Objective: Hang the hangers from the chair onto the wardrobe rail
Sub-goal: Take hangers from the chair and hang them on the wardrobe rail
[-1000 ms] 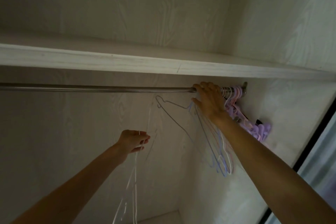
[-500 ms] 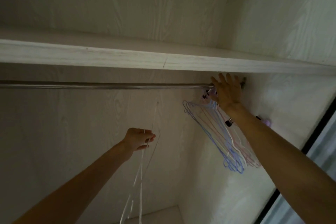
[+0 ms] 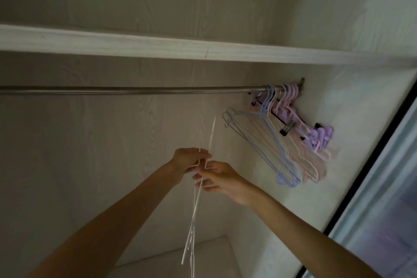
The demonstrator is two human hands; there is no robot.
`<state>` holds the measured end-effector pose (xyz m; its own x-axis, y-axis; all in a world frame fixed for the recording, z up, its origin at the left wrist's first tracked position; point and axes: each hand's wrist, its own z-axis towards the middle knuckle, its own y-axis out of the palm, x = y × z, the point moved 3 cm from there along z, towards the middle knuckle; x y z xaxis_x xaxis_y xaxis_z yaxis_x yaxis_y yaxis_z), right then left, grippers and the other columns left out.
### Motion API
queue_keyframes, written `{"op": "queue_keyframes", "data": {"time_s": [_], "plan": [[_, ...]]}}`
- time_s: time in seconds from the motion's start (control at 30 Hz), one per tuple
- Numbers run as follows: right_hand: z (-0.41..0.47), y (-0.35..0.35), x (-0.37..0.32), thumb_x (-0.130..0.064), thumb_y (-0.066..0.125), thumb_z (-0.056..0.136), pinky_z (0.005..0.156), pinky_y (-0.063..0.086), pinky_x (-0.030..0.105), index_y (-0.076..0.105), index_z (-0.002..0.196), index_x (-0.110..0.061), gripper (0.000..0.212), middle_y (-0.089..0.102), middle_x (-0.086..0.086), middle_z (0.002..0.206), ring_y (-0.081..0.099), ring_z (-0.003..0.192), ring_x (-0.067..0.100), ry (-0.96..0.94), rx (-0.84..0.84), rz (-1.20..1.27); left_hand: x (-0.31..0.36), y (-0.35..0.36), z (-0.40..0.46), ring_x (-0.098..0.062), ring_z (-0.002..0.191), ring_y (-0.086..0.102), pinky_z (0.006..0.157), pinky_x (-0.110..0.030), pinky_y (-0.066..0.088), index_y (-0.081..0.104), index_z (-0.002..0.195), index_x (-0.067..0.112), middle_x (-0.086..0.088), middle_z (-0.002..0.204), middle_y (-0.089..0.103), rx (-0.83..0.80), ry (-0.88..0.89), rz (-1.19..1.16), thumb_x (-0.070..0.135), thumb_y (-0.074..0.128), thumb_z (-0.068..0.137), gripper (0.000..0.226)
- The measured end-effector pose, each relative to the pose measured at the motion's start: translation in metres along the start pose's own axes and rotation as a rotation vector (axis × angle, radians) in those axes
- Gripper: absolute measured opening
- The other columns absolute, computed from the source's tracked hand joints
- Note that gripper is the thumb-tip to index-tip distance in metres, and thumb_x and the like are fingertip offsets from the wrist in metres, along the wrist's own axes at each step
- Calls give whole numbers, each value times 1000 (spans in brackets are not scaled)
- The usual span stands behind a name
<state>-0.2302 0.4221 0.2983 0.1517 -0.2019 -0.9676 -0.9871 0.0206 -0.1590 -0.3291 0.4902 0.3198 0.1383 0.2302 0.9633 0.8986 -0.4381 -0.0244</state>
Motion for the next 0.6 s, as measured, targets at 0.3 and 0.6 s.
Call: {"op": "queue_keyframes", "data": {"time_s": [0.3, 0.6], "plan": [[-18, -68, -41, -7, 42, 96, 39, 39, 14, 54, 93, -13, 14, 53, 3, 55, 48, 34, 0, -248, 489, -158, 10, -15, -12, -11, 83, 63, 85, -27, 42, 64, 103, 10, -1, 93, 67, 26, 71, -2, 17, 53, 94, 16], [51, -105, -61, -15, 41, 96, 69, 46, 27, 60, 81, -14, 24, 60, -2, 58, 57, 59, 12, -45, 432, -671, 18, -22, -19, -1, 76, 61, 72, -18, 37, 64, 88, 17, 8, 84, 66, 32, 113, 81, 17, 49, 95, 17]]}}
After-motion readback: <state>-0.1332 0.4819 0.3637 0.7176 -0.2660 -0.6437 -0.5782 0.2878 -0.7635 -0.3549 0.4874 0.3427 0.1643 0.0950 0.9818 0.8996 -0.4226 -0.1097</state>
